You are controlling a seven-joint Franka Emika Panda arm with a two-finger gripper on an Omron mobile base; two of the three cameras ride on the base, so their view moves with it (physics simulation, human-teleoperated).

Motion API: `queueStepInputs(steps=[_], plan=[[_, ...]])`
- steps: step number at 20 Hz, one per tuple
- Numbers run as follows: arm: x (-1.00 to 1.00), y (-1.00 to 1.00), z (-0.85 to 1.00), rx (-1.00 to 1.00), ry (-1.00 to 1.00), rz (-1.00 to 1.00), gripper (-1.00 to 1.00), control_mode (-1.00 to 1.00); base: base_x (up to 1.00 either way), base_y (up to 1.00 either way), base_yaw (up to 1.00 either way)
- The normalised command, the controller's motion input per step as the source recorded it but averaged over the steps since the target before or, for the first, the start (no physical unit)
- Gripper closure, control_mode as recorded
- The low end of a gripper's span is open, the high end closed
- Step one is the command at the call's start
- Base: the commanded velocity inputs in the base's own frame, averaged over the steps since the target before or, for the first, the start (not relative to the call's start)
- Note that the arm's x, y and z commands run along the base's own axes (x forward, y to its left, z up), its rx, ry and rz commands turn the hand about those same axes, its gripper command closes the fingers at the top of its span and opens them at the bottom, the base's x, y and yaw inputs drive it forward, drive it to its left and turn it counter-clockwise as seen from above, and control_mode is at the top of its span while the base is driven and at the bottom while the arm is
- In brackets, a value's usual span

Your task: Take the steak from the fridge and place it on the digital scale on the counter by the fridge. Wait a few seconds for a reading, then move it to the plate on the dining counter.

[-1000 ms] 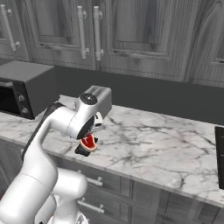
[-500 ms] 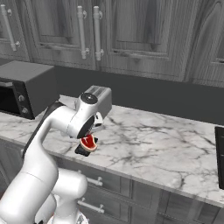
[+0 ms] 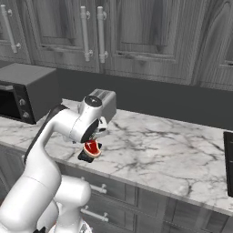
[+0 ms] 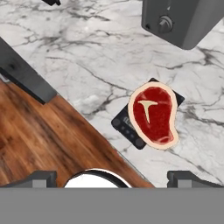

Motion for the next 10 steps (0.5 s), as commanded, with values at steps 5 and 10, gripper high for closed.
queueStepInputs(steps=[5,10], plan=[[0.00,0.00,-0.03,0.00,0.02,0.00,-1.00,-1.00,0.00,0.00,0.00],[0.00,-0.04,-0.04,0.00,0.00,0.00,-1.00,-1.00,0.00,0.00,0.00]])
